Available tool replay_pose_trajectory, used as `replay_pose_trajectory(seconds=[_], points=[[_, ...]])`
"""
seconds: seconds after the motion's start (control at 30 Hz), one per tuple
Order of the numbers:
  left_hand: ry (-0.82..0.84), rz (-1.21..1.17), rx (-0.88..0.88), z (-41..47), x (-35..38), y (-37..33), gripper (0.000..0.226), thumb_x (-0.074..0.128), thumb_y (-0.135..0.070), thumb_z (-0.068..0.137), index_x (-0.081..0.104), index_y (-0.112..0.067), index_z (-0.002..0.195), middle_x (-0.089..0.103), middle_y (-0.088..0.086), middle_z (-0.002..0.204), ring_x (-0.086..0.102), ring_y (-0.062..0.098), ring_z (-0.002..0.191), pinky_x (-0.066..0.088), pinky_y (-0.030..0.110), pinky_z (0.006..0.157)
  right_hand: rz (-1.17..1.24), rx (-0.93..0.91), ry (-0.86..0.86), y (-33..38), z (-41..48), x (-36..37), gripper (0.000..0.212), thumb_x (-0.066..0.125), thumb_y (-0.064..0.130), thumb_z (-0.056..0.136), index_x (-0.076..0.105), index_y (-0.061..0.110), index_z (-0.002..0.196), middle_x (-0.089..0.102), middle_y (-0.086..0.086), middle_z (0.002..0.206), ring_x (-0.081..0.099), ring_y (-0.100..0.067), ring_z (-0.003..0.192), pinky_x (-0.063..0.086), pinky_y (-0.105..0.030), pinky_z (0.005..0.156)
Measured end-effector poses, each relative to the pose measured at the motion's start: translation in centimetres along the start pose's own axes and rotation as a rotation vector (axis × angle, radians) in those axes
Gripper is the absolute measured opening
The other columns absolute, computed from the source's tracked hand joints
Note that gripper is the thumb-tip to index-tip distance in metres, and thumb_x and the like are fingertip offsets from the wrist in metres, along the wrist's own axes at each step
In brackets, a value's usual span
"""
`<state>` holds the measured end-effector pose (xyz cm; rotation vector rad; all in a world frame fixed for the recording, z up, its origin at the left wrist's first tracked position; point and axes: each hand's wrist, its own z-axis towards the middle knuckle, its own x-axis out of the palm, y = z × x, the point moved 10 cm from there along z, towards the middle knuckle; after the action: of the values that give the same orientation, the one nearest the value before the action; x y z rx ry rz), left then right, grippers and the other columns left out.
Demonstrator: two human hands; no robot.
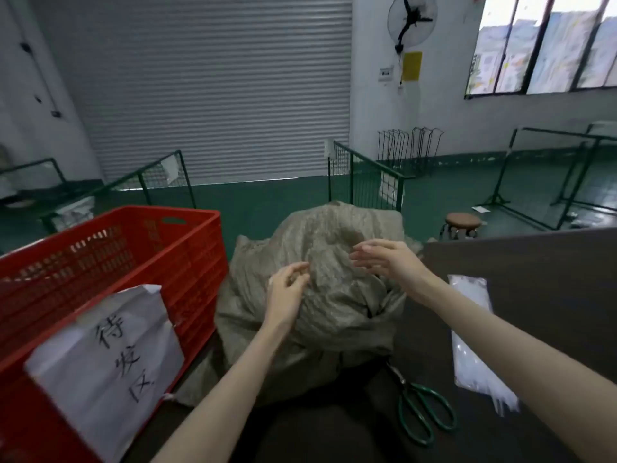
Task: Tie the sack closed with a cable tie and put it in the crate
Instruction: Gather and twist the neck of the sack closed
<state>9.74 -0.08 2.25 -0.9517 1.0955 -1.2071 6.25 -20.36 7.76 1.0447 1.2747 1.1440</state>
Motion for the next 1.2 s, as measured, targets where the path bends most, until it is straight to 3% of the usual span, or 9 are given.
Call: replay_pose_trajectory(seconds=[0.13,0.3,0.43,0.57,0.73,0.87,1.0,1.1,1.2], points=[[0.016,0.411,0.046,-1.1,1.0,1.2,0.054,0.063,-0.036,0.086,0.046,-0.028,0.137,0.036,-0.003,0.149,0.022,0.018,0.140,0.015,0.035,0.114,-0.251,-0.127,-0.141,-0.4,0.4,-0.7,0.014,0.064,0.017,0.087,0.066,0.015,0.101,0.071,-0.012,0.103,0.067,-0.029,0.098,0.052,-0.044,0.092],[0.157,0.521,0.034,-2.5,3.9,3.3,0.077,0.063,-0.044,0.082,0.022,-0.039,0.147,0.030,-0.013,0.153,0.027,0.014,0.138,0.020,0.046,0.113,-0.424,-0.119,-0.244,-2.5,0.7,-0.5,0.042,0.069,0.024,0.082,0.055,0.017,0.121,0.060,0.001,0.114,0.058,-0.016,0.104,0.046,-0.029,0.087],[0.166,0.491,0.137,-3.9,4.6,3.5,0.079,0.066,-0.013,0.081,0.026,-0.028,0.148,0.040,-0.015,0.142,0.037,0.013,0.126,0.026,0.013,0.102,-0.504,-0.075,-0.204,-4.5,1.0,0.6,0.060,0.071,0.020,0.080,0.043,0.015,0.133,0.055,-0.003,0.123,0.051,-0.016,0.109,0.038,-0.025,0.089],[0.134,0.268,0.067,-5.3,3.9,4.5,0.072,0.048,0.014,0.079,0.041,-0.020,0.141,0.052,-0.007,0.133,0.052,0.007,0.121,0.040,0.018,0.104,-0.519,-0.042,-0.185,-6.0,0.8,0.9,0.060,0.069,0.014,0.079,0.044,0.015,0.133,0.056,-0.001,0.111,0.051,-0.014,0.099,0.037,-0.025,0.083],[0.063,0.307,-0.001,-7.4,2.4,6.4,0.046,0.052,0.003,0.078,0.067,-0.029,0.107,0.068,-0.003,0.103,0.062,-0.002,0.092,0.049,0.012,0.082,-0.500,-0.053,-0.170,-7.0,0.2,1.3,0.052,0.068,0.007,0.077,0.052,0.014,0.126,0.058,0.002,0.085,0.052,-0.008,0.073,0.040,-0.019,0.065],[0.053,0.265,-0.048,-9.4,2.4,6.3,0.035,0.048,0.004,0.076,0.068,-0.024,0.081,0.069,-0.006,0.079,0.061,0.003,0.075,0.044,0.013,0.066,-0.368,-0.093,-0.212,-6.4,-0.9,1.8,0.047,0.066,0.005,0.077,0.053,0.016,0.121,0.058,0.000,0.087,0.051,-0.006,0.069,0.041,-0.022,0.067],[0.127,0.239,-0.086,-11.7,3.7,6.0,0.025,0.041,-0.002,0.069,0.061,-0.016,0.068,0.064,0.003,0.065,0.057,0.014,0.063,0.042,0.024,0.061,-0.373,-0.257,-0.300,-4.1,-2.7,2.1,0.055,0.068,0.011,0.078,0.046,0.016,0.129,0.049,-0.002,0.116,0.052,-0.016,0.100,0.044,-0.023,0.084],[0.219,0.233,-0.065,-13.6,4.7,4.7,0.024,0.039,-0.001,0.065,0.053,-0.018,0.057,0.050,-0.005,0.052,0.045,0.003,0.053,0.034,0.023,0.054,-0.462,-0.355,-0.321,-2.5,-4.1,2.6,0.063,0.067,0.015,0.077,0.041,0.017,0.134,0.038,-0.005,0.129,0.038,-0.023,0.123,0.036,-0.038,0.106],[0.325,0.262,-0.010,-14.8,5.2,3.2,0.031,0.039,0.001,0.062,0.048,-0.027,0.051,0.045,-0.012,0.050,0.043,0.001,0.052,0.033,0.022,0.053,-0.589,-0.392,-0.369,-0.7,-4.9,2.8,0.065,0.061,0.027,0.074,0.040,0.022,0.136,0.029,-0.007,0.142,0.025,-0.025,0.131,0.025,-0.041,0.109]])
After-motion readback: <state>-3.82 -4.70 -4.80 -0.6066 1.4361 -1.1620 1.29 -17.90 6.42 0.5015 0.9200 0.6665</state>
